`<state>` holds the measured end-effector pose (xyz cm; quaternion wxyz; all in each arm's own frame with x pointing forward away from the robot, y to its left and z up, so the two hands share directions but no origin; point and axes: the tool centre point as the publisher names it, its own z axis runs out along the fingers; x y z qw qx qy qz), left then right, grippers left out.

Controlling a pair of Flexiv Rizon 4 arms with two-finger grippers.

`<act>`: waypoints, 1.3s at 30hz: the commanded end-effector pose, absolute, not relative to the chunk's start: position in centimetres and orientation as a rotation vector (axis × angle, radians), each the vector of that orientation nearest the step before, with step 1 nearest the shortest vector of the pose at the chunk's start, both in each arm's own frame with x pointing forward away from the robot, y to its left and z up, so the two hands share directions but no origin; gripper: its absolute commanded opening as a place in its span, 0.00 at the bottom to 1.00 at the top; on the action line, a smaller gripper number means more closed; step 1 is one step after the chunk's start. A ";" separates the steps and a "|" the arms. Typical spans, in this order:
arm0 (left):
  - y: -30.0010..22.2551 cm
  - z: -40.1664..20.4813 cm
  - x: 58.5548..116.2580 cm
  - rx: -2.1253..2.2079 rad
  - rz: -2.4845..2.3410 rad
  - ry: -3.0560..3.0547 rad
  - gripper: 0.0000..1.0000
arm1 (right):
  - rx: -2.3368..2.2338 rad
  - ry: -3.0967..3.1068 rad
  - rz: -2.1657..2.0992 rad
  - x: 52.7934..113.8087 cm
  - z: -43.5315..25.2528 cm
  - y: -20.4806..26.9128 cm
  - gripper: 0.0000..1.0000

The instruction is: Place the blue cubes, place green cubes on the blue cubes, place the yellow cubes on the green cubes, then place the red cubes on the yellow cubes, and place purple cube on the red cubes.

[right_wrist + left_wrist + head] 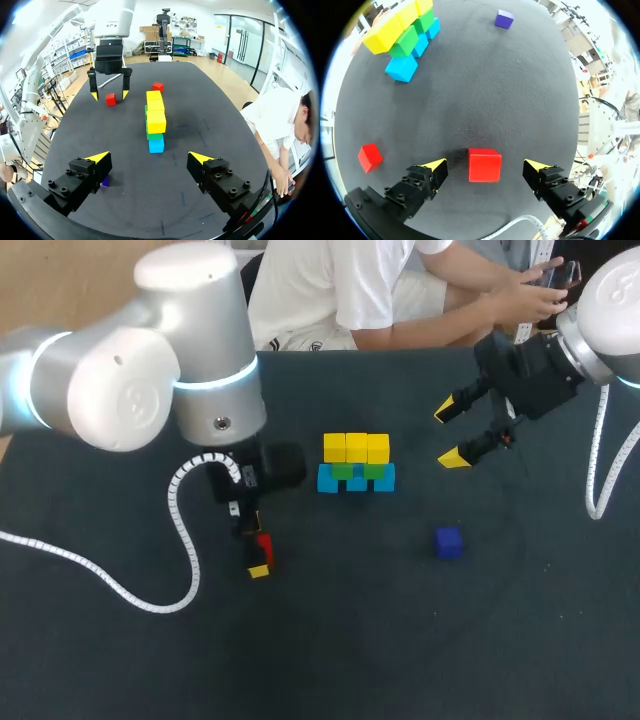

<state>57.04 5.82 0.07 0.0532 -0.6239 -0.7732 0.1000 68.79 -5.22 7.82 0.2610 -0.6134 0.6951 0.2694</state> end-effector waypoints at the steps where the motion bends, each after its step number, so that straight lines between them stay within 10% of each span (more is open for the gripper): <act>1: 6.4 0.1 56.2 -1.903 0.328 -2.399 1.00 | -1.660 1.880 0.729 68.7 7.8 -5.2 1.00; 39: 7.1 0.7 57.0 -1.912 0.388 -2.515 1.00 | -1.660 1.880 0.729 68.7 7.8 -5.2 1.00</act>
